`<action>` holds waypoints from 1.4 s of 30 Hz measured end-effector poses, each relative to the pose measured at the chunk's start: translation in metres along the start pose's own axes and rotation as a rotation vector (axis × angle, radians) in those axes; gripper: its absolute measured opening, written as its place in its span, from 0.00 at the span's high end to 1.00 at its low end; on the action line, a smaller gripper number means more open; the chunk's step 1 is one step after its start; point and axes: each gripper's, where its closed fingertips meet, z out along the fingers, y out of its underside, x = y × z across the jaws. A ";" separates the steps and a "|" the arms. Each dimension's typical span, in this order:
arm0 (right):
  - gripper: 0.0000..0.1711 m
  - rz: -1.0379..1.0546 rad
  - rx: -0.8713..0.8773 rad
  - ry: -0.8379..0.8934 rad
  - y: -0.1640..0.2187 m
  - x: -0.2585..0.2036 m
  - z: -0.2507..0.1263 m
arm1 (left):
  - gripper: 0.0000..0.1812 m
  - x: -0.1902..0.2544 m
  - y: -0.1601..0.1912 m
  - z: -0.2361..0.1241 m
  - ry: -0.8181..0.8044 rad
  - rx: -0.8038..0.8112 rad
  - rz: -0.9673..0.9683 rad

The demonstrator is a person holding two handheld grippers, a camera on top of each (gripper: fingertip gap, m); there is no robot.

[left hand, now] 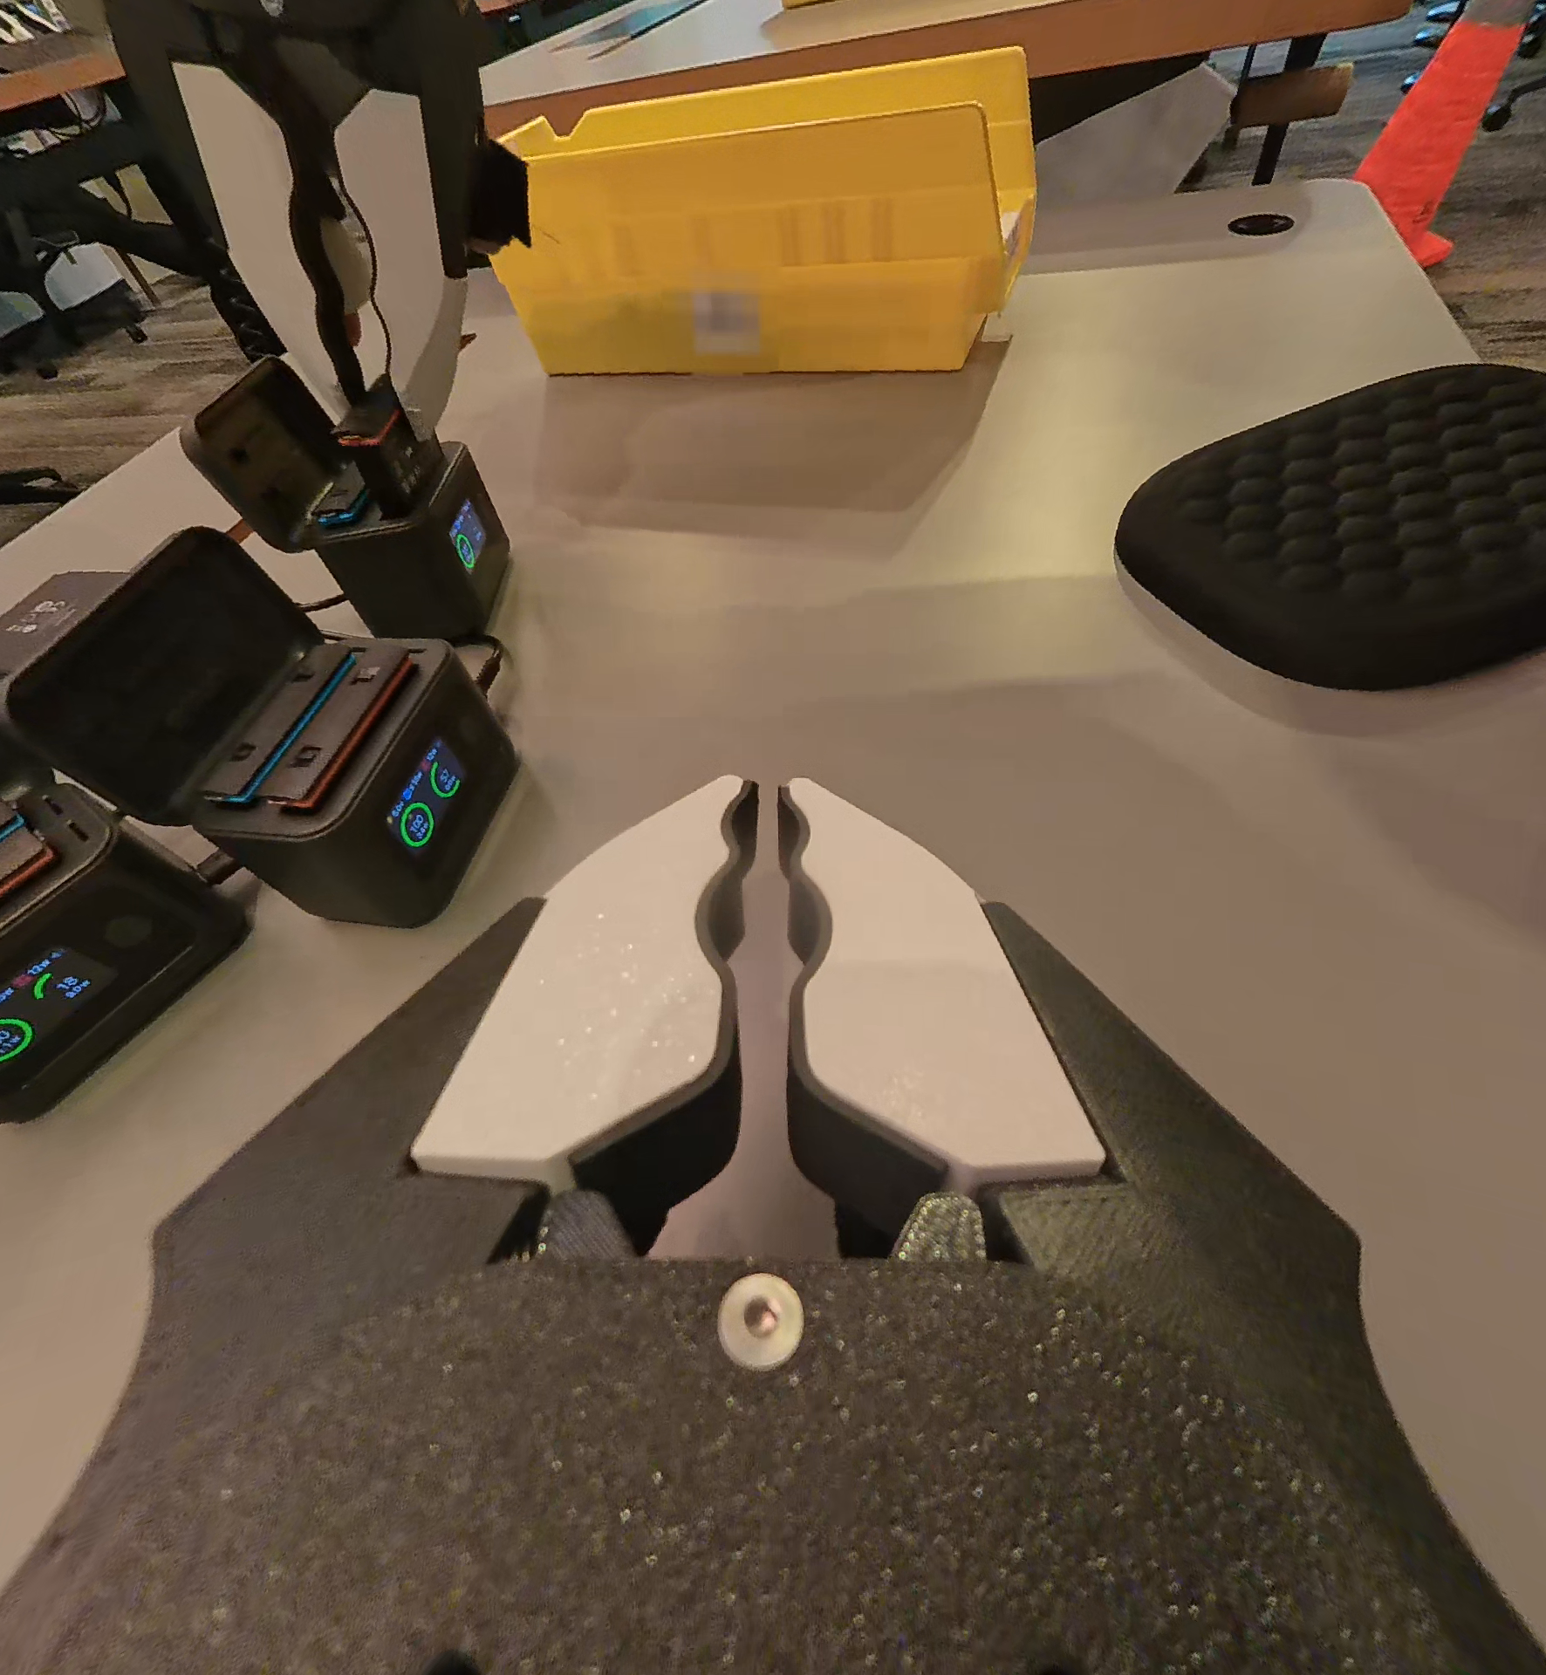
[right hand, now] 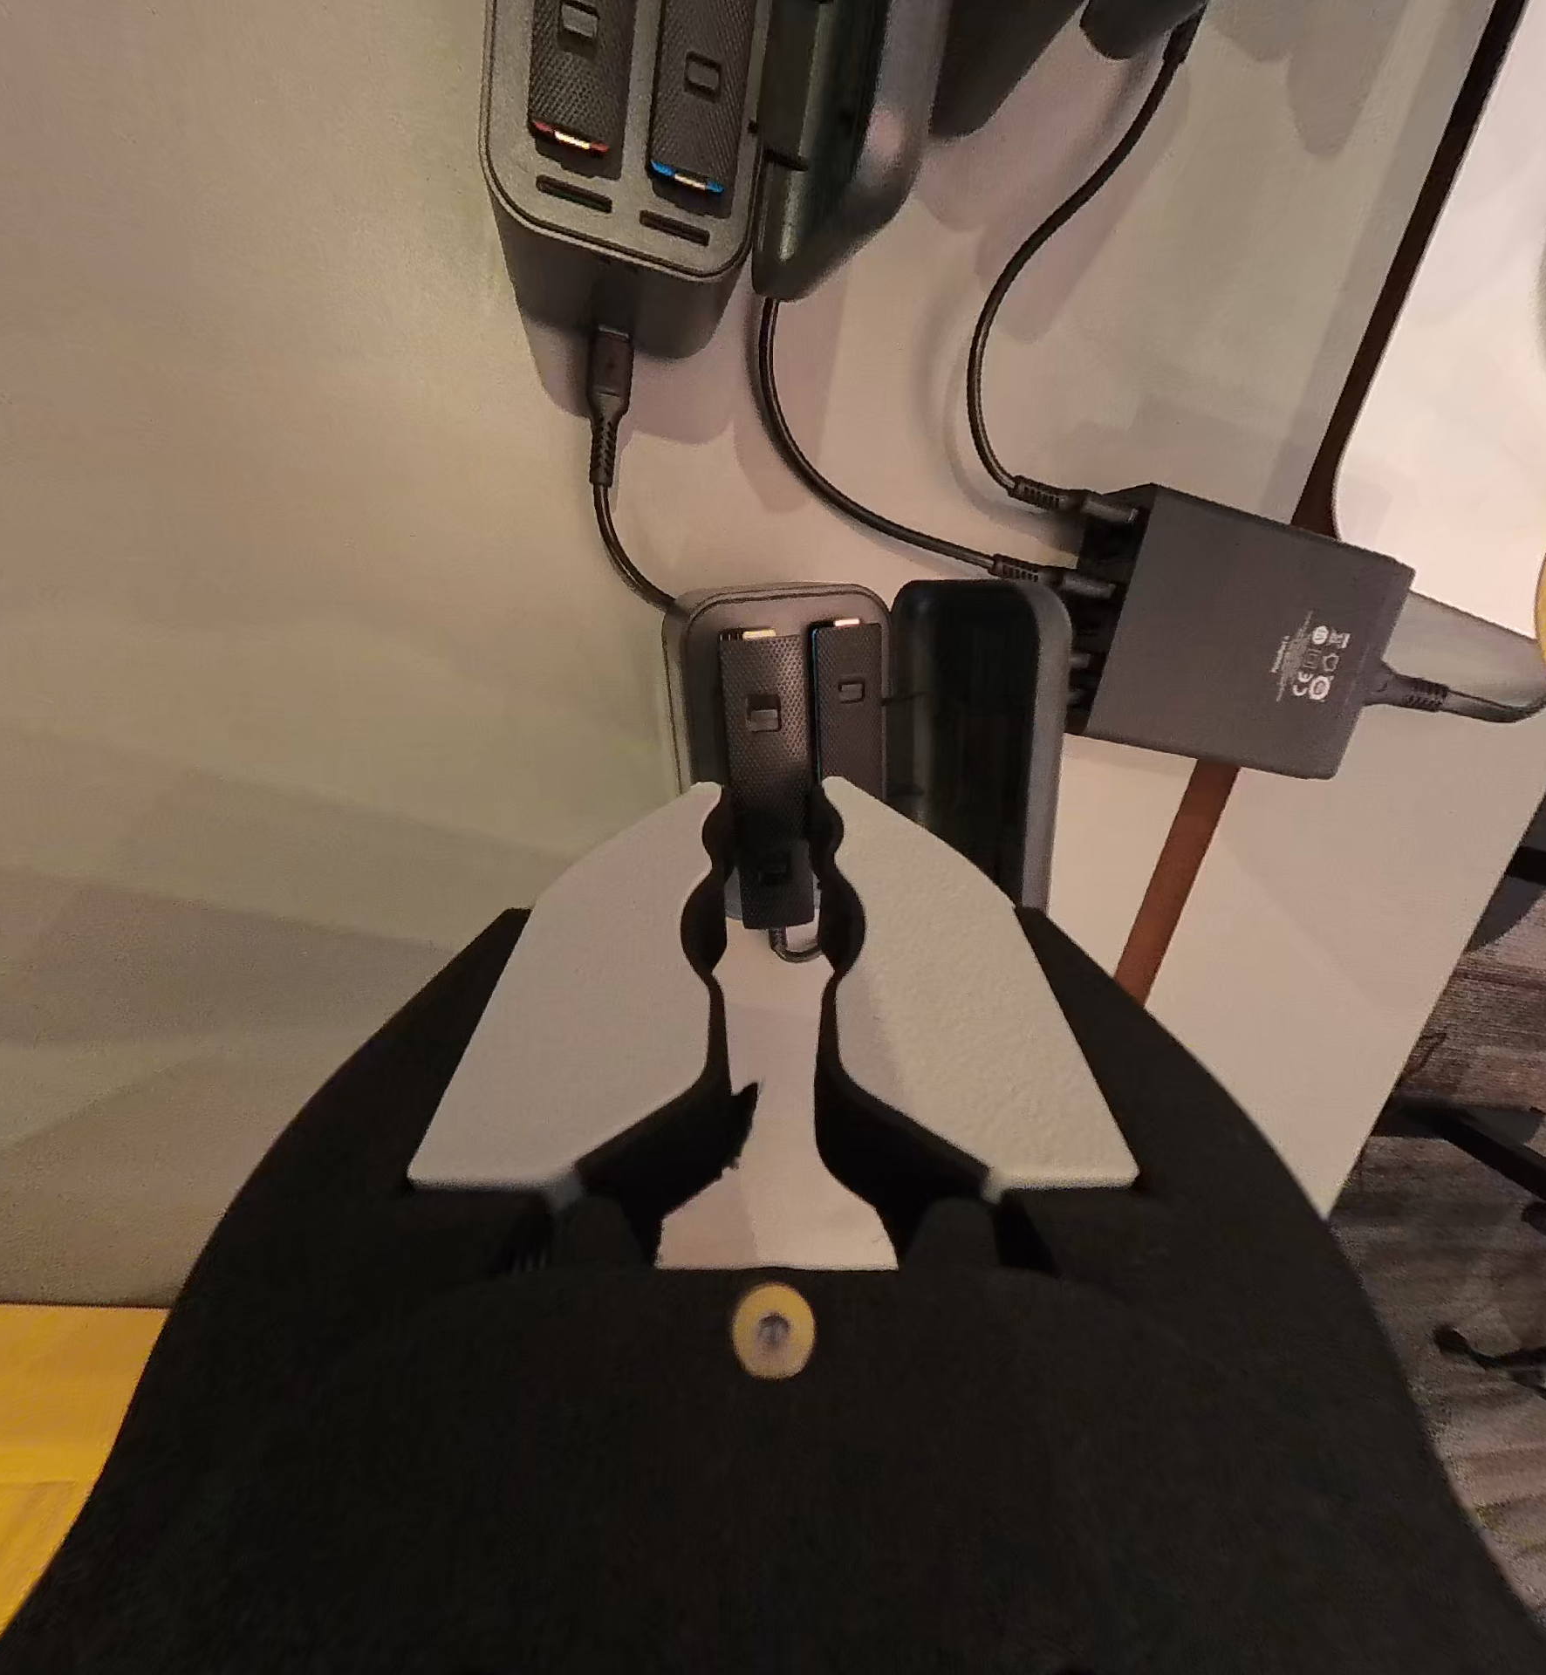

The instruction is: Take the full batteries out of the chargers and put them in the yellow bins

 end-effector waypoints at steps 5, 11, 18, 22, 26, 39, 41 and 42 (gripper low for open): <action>0.90 0.036 -0.014 0.007 0.002 0.000 0.006 | 0.98 0.001 0.001 0.001 0.004 -0.004 0.009; 0.91 0.057 -0.076 -0.031 0.003 0.000 0.010 | 0.98 0.002 0.002 0.002 0.007 -0.010 0.014; 0.88 0.116 -0.074 -0.051 -0.003 0.002 0.003 | 0.98 0.002 0.001 0.001 0.006 -0.011 0.021; 0.91 0.145 -0.046 -0.029 -0.006 0.005 -0.002 | 0.98 0.003 0.001 0.001 0.005 -0.010 0.027; 0.99 0.154 -0.040 -0.014 -0.005 0.005 0.002 | 0.99 0.003 0.000 0.001 0.004 -0.011 0.035; 1.00 0.110 -0.136 -0.005 -0.002 0.000 0.010 | 0.99 0.006 0.001 0.003 0.010 -0.021 0.047; 1.00 0.113 -0.148 -0.005 -0.001 0.000 0.010 | 0.99 0.007 0.000 0.003 0.012 -0.020 0.049; 1.00 0.115 -0.155 -0.007 -0.001 0.000 0.010 | 0.99 0.007 0.000 0.003 0.013 -0.020 0.050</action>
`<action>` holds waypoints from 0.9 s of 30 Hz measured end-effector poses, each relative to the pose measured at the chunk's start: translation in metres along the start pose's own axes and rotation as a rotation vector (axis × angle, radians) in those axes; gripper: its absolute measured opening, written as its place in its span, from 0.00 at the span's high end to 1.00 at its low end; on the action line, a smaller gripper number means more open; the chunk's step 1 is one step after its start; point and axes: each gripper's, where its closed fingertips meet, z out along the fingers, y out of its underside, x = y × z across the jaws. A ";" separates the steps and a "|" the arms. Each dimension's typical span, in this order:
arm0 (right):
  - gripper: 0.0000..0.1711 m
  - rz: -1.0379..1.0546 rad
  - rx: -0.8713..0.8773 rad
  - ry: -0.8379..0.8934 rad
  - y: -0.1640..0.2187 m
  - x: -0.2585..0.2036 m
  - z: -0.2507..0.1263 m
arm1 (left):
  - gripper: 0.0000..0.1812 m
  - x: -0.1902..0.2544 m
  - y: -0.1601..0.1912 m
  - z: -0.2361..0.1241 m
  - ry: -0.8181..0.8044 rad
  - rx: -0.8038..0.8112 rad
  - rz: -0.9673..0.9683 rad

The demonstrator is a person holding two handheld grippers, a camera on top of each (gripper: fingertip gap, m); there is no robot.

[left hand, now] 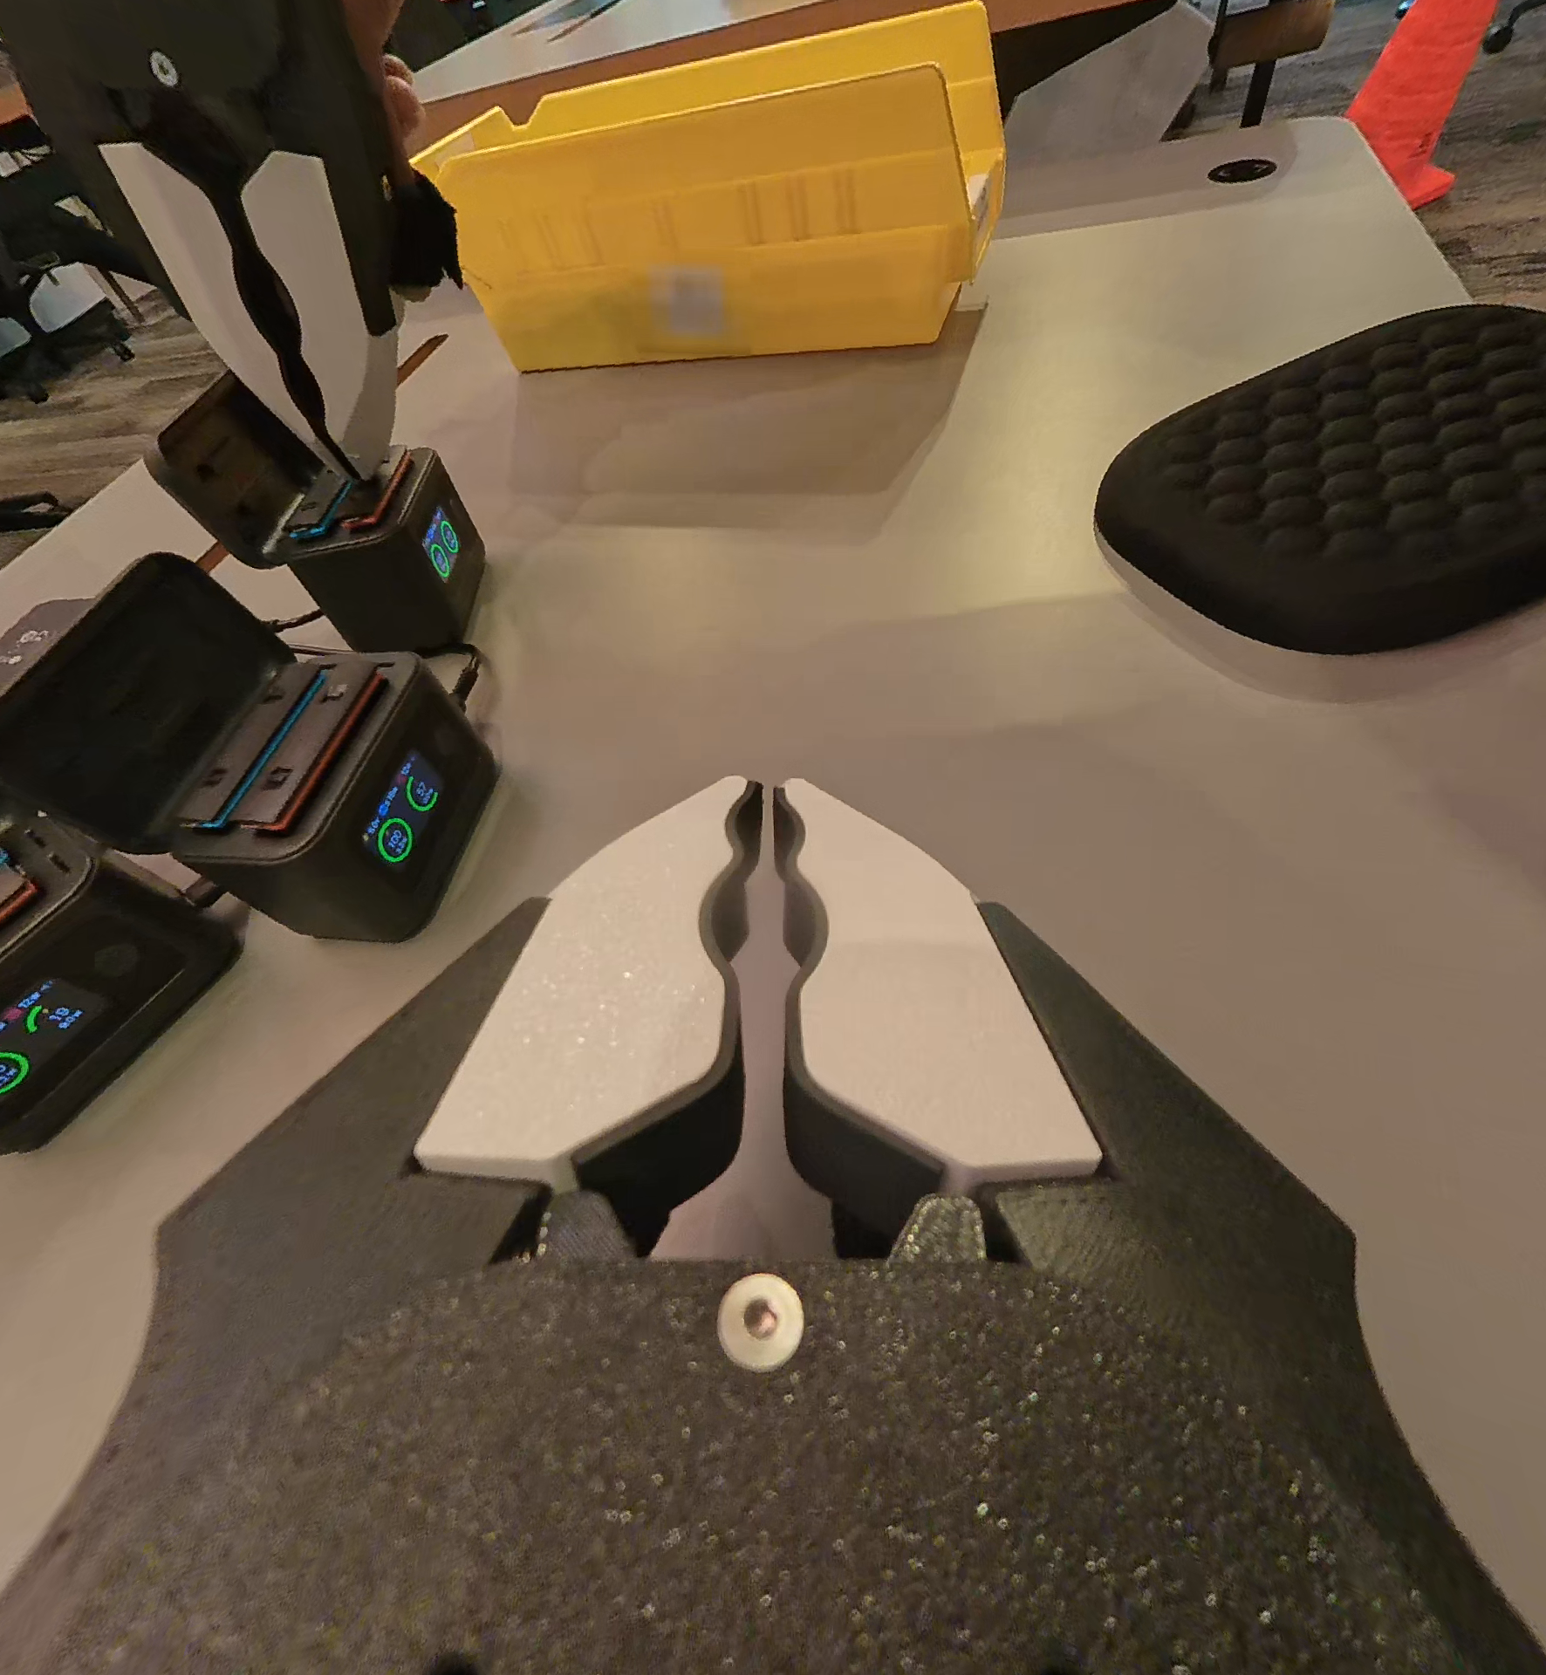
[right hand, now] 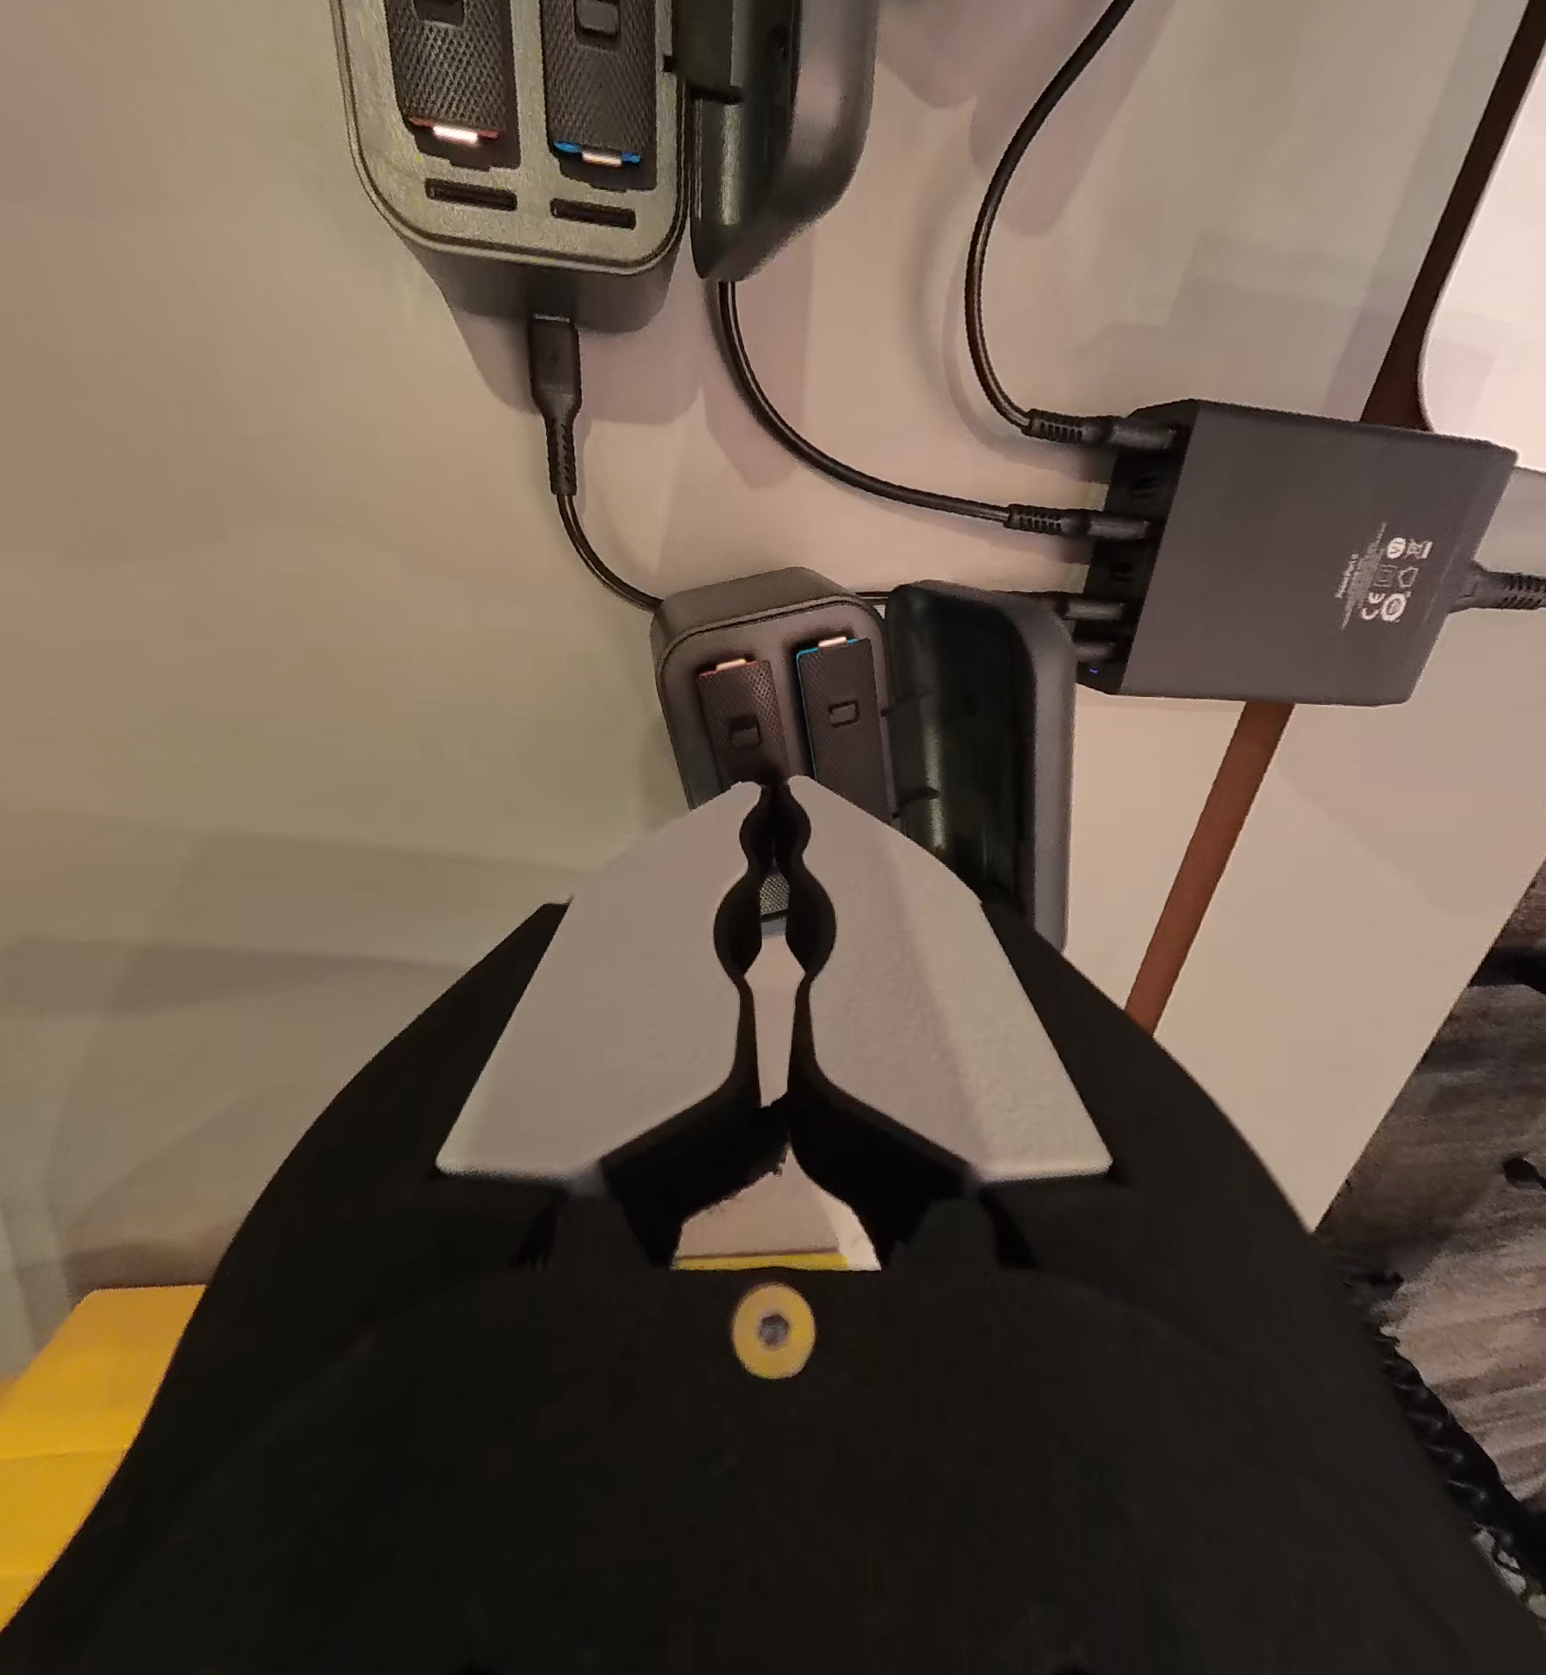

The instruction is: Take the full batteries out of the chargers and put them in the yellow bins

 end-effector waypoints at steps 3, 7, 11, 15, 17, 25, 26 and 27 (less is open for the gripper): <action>1.00 -0.001 -0.024 0.000 0.000 0.000 0.000 | 0.99 0.000 -0.001 -0.001 -0.005 0.003 0.004; 1.00 0.002 -0.053 0.033 0.000 0.001 0.000 | 0.99 -0.003 -0.003 -0.002 -0.030 0.006 0.007; 1.00 0.030 -0.007 0.118 -0.007 -0.004 -0.006 | 1.00 -0.009 -0.002 -0.005 -0.060 0.002 -0.004; 1.00 0.180 0.249 0.332 -0.036 -0.001 -0.045 | 1.00 -0.019 -0.003 -0.008 -0.110 0.010 -0.037; 1.00 0.297 0.417 0.466 -0.050 -0.001 -0.072 | 1.00 -0.028 -0.004 -0.011 -0.153 0.018 -0.050; 1.00 0.887 0.884 0.738 -0.060 -0.048 -0.102 | 1.00 -0.068 -0.012 -0.033 -0.387 0.095 -0.073; 1.00 0.937 0.913 0.763 -0.059 -0.055 -0.099 | 1.00 -0.073 -0.012 -0.036 -0.420 0.101 -0.069; 1.00 0.977 0.937 0.778 -0.059 -0.061 -0.095 | 1.00 -0.078 -0.013 -0.040 -0.449 0.107 -0.067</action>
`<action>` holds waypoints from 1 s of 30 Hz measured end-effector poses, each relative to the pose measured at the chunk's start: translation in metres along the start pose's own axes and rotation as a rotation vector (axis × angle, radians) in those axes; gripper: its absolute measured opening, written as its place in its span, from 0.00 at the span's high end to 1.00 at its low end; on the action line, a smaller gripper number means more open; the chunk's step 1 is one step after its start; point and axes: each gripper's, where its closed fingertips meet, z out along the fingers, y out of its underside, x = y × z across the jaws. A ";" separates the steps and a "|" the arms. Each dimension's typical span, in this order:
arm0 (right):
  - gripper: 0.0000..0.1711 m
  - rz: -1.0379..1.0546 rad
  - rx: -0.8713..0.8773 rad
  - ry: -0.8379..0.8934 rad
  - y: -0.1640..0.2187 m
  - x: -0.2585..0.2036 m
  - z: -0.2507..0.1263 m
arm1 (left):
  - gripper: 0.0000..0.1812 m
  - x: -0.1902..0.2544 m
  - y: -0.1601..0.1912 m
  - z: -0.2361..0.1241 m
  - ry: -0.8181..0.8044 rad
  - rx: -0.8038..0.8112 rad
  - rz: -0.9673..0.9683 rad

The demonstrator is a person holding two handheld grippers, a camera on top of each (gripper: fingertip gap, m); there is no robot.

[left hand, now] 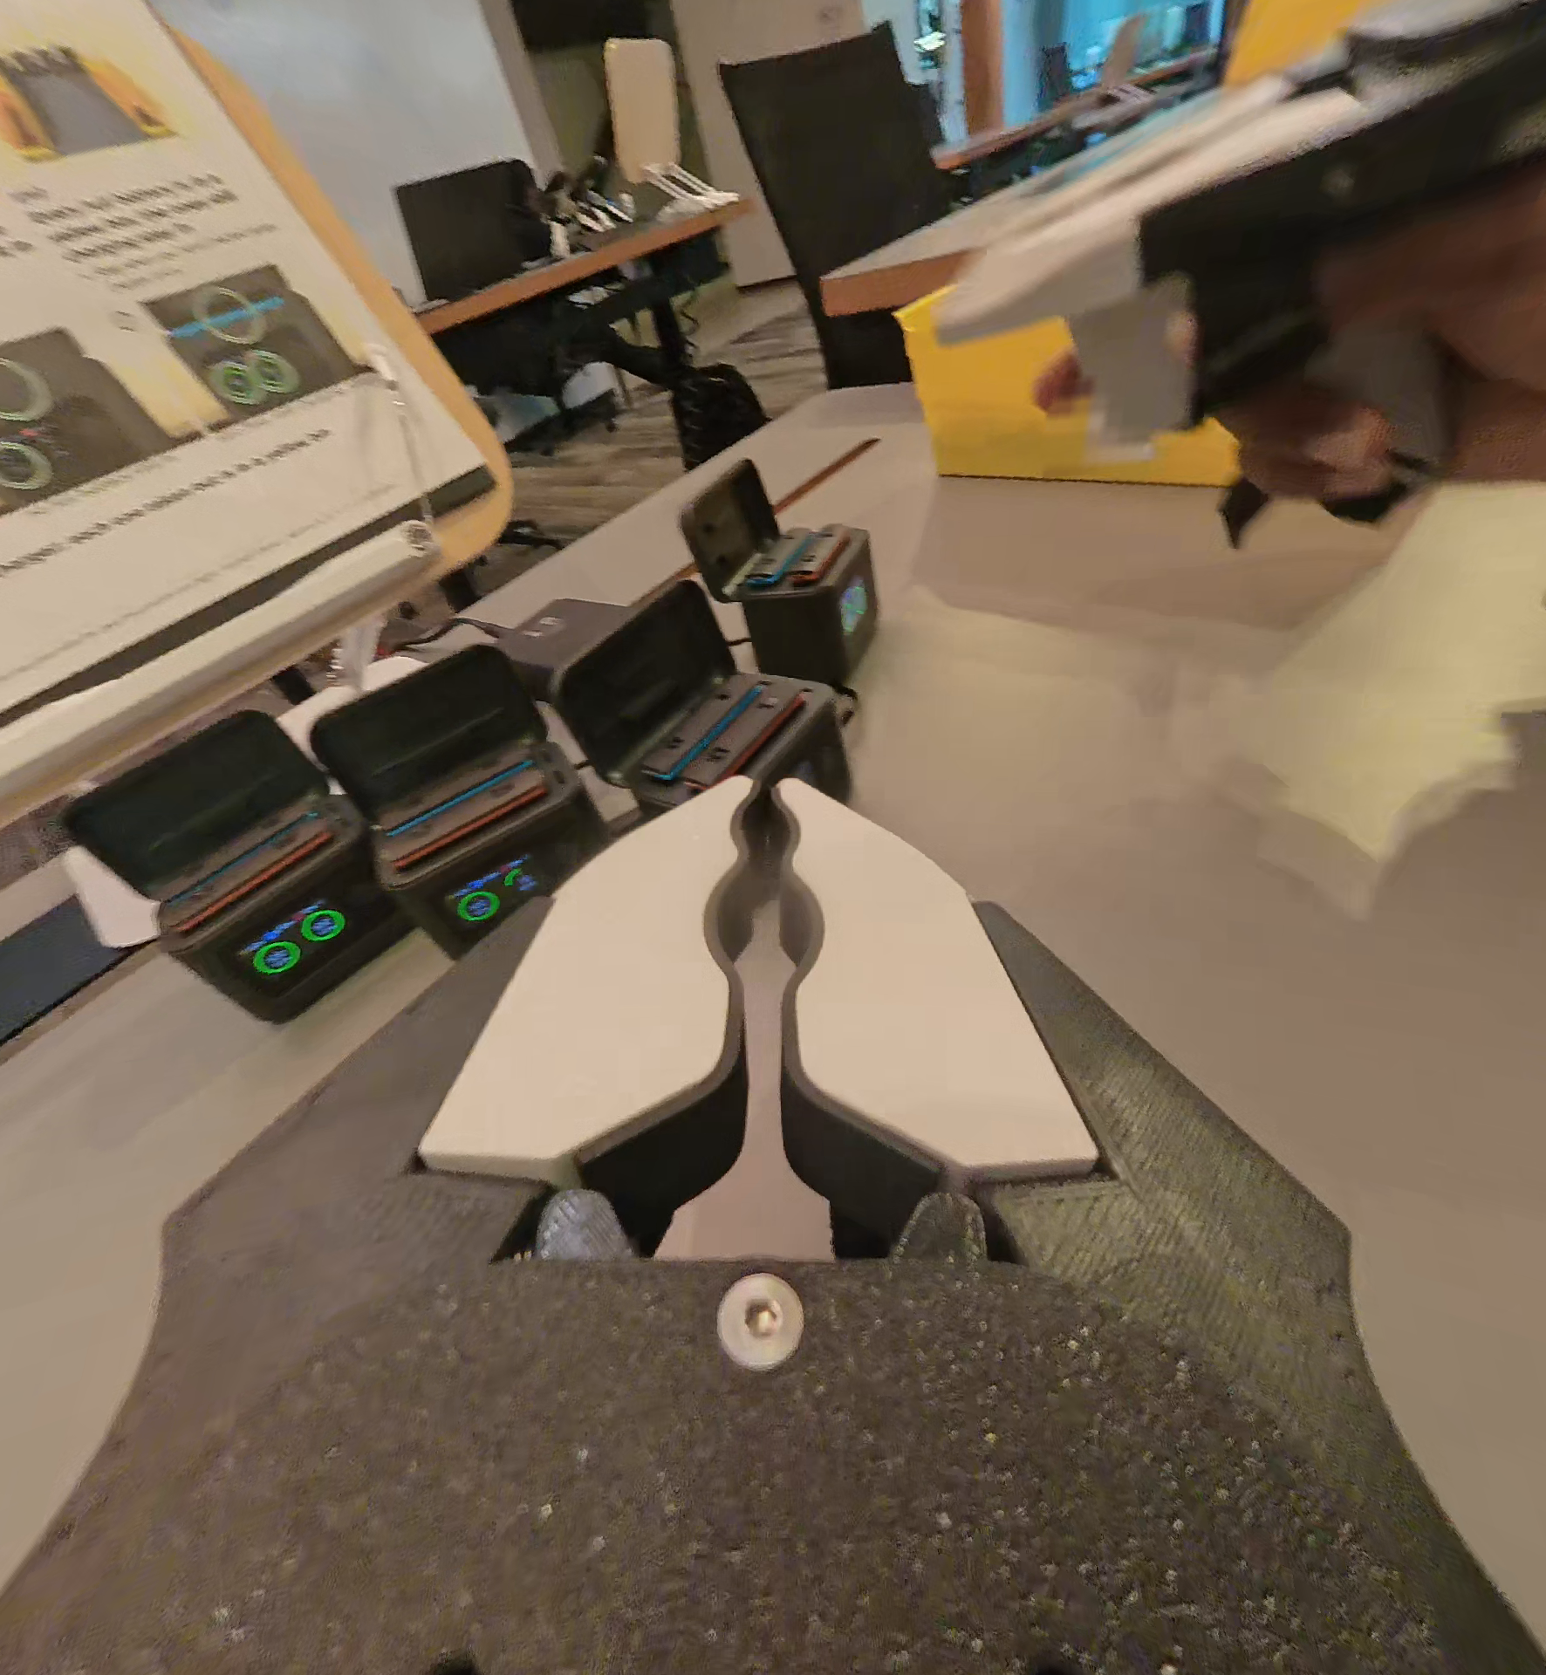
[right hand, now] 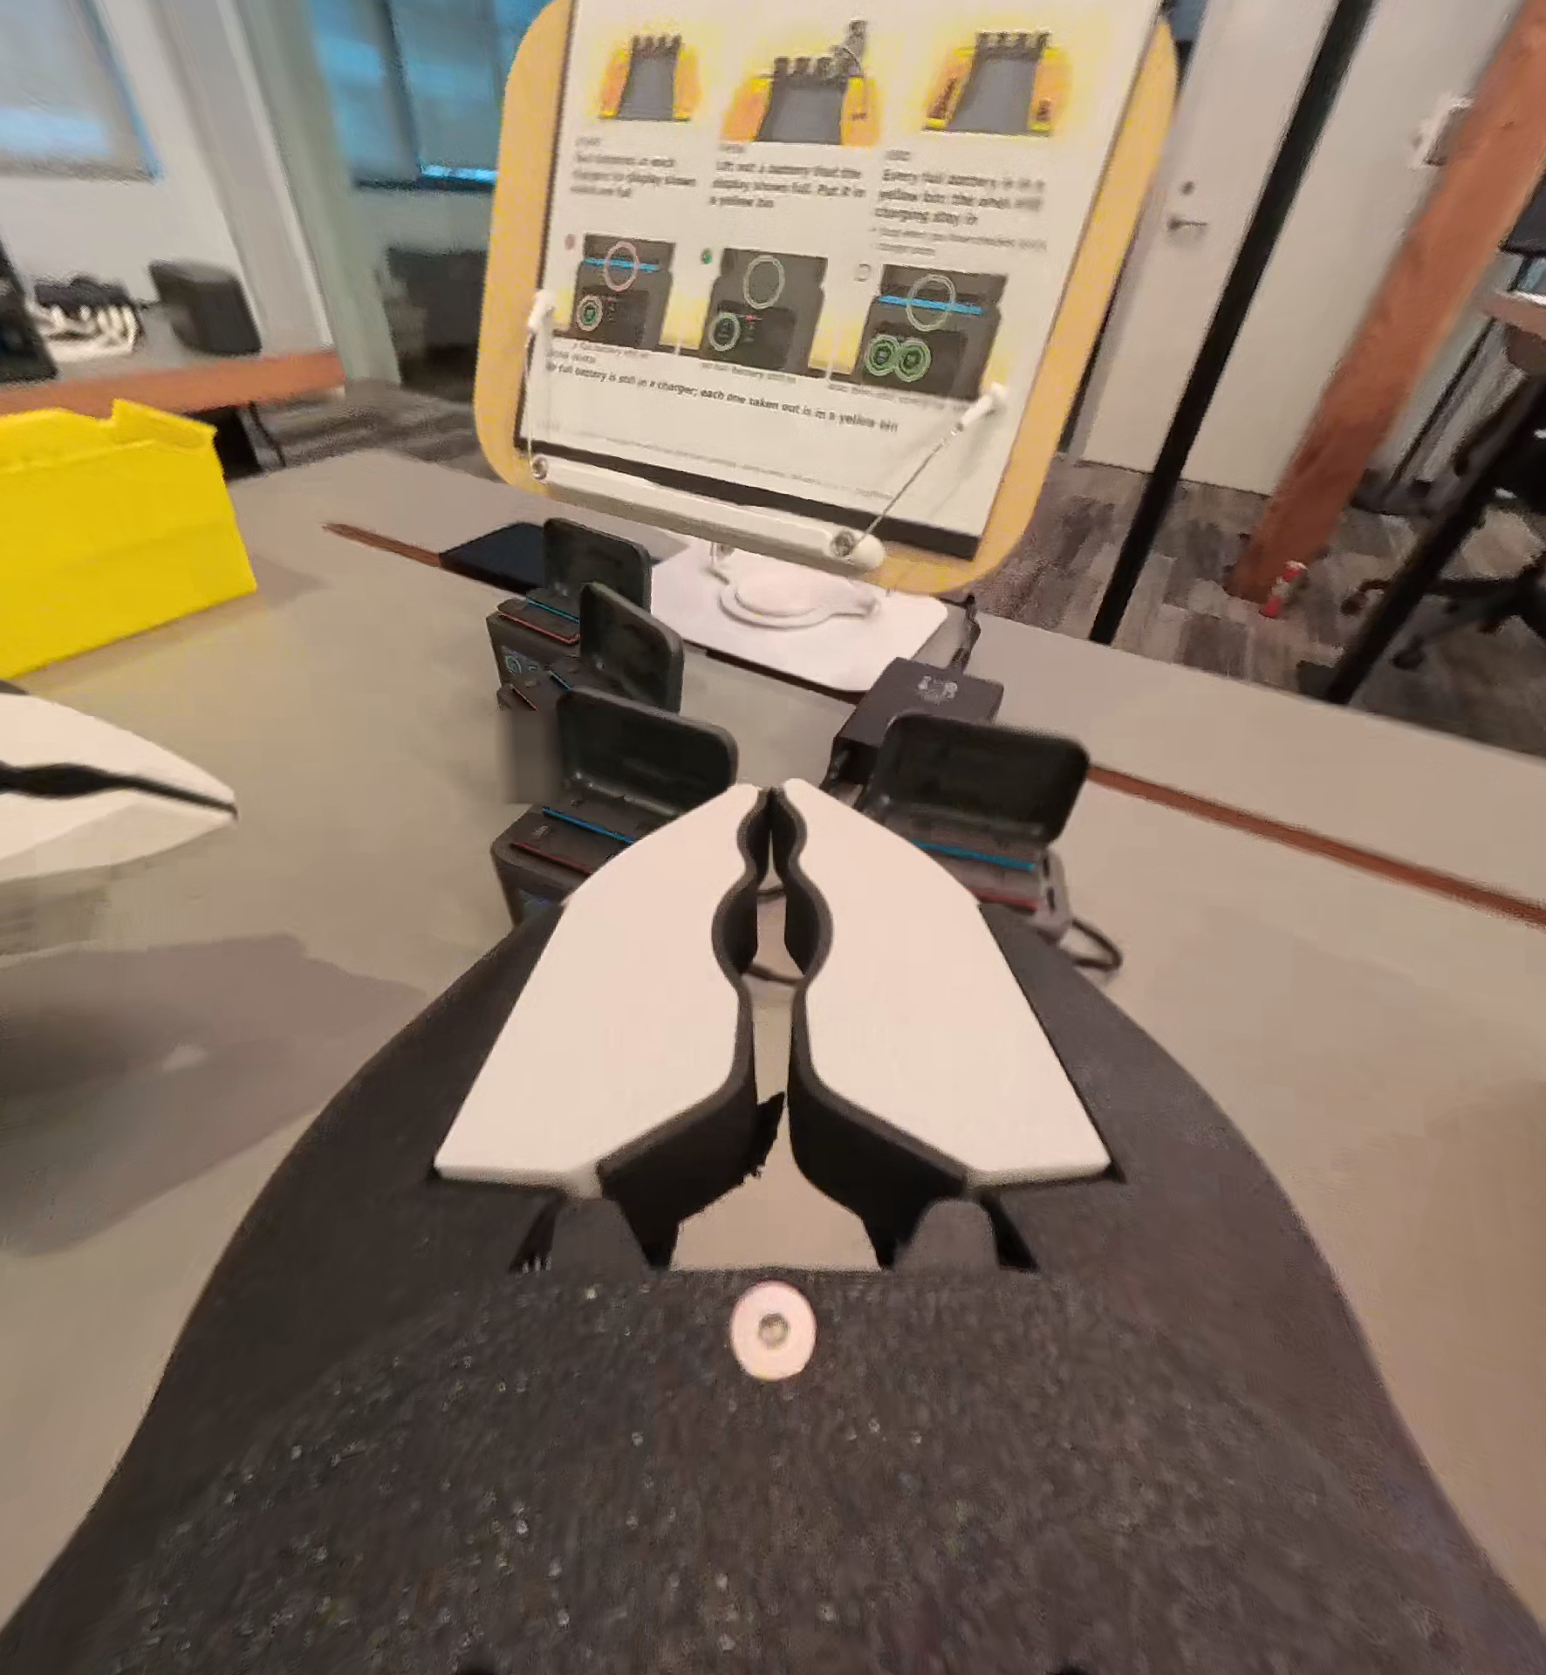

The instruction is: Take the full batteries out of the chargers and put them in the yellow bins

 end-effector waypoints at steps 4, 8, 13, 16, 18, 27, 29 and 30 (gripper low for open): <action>1.00 0.049 0.041 0.052 0.023 -0.006 -0.006 | 1.00 -0.021 -0.002 -0.004 -0.094 0.023 -0.021; 1.00 0.015 0.081 0.014 0.025 -0.004 -0.004 | 1.00 -0.041 0.001 -0.009 -0.170 0.026 -0.032; 1.00 0.031 0.100 0.007 0.022 -0.005 -0.008 | 1.00 -0.058 0.007 -0.013 -0.225 0.017 -0.078; 1.00 0.024 0.118 0.017 0.019 -0.004 -0.010 | 1.00 -0.062 0.009 -0.014 -0.246 0.007 -0.082; 1.00 0.029 0.118 0.021 0.019 -0.002 -0.011 | 1.00 -0.064 0.011 -0.015 -0.258 -0.001 -0.086; 1.00 0.024 0.087 0.005 0.025 -0.006 -0.008 | 0.97 -0.076 0.018 -0.014 -0.295 -0.025 -0.108; 1.00 0.026 0.076 -0.001 0.027 -0.007 -0.007 | 0.90 -0.093 0.019 -0.016 -0.330 -0.014 -0.112; 1.00 0.026 0.070 -0.005 0.028 -0.008 -0.007 | 0.86 -0.105 0.019 -0.016 -0.339 -0.008 -0.123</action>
